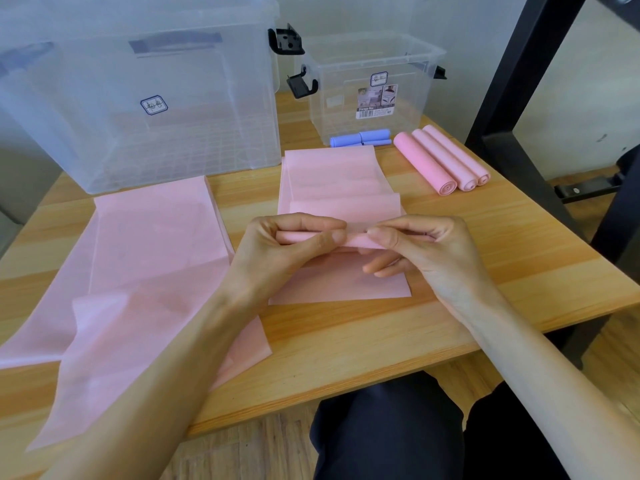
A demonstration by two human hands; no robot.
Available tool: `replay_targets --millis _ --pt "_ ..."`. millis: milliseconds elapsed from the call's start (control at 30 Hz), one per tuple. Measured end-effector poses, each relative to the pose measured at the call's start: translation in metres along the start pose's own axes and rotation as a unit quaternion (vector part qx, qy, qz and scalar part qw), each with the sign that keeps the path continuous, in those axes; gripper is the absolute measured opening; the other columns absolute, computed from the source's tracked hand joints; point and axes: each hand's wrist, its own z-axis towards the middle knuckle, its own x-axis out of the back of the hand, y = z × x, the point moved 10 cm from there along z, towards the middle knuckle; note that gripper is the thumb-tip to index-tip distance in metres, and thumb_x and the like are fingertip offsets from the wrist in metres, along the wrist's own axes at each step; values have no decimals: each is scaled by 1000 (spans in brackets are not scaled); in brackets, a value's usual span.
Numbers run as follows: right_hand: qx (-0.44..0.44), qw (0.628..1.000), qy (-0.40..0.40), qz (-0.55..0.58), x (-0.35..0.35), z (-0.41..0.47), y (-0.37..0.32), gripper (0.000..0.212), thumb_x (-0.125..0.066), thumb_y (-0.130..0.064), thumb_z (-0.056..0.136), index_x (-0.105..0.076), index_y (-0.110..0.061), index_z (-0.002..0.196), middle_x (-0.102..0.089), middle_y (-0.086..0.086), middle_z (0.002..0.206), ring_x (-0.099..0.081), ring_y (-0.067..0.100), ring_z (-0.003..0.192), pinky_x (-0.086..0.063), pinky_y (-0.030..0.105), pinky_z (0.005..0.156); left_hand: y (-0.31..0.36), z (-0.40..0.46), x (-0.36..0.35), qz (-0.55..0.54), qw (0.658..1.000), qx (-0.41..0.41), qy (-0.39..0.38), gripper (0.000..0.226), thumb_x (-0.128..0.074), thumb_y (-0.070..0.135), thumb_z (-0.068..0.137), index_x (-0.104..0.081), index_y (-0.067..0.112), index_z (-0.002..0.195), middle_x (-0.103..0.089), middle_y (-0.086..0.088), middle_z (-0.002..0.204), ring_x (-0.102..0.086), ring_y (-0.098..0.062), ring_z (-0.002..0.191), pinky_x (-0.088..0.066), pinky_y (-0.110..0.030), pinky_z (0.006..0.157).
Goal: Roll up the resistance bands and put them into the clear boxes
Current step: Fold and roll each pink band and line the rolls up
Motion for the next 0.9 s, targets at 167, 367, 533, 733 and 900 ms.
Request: replay_targets --millis 167,367,533,733,900 --pt "-6 1000 -24 15 -5 -1 1 21 -74 -10 78 -75 -6 99 -76 14 84 -75 29 70 -62 30 63 -2 1 2 -9 1000 6 4 13 -77 24 68 -80 20 80 -77 -4 84 -71 -14 77 -59 -23 78" --pt "-4 1000 -21 1 -5 -1 0 14 -71 -16 83 -76 -9 94 -76 12 81 -74 29 65 -61 31 58 -2 0 -1 -7 1000 15 -12 17 -78 24 67 -81 20 84 -77 -6 88 -71 -19 84 -58 -29 85" --pt "-9 999 -46 18 -9 -1 1 24 -75 -5 77 -75 -8 101 -77 12 86 -75 28 72 -62 30 65 -3 1 3 -4 1000 15 5 15 -77 23 70 -79 18 83 -77 -6 85 -71 -14 77 -59 -21 77" --pt "0 1000 -23 -2 -5 -1 0 15 -71 -13 83 -76 -7 96 -77 11 83 -74 29 66 -61 29 58 -2 1 0 0 1000 13 -2 15 -78 26 66 -80 22 81 -77 -4 85 -70 -15 79 -57 -25 81" --pt "-1 999 -32 13 -6 -1 1 20 -75 -5 77 -75 -6 97 -76 13 82 -75 28 72 -62 30 65 -3 2 5 2 1000 12 15 16 -77 26 68 -78 16 81 -77 -5 81 -69 -13 73 -57 -20 74"
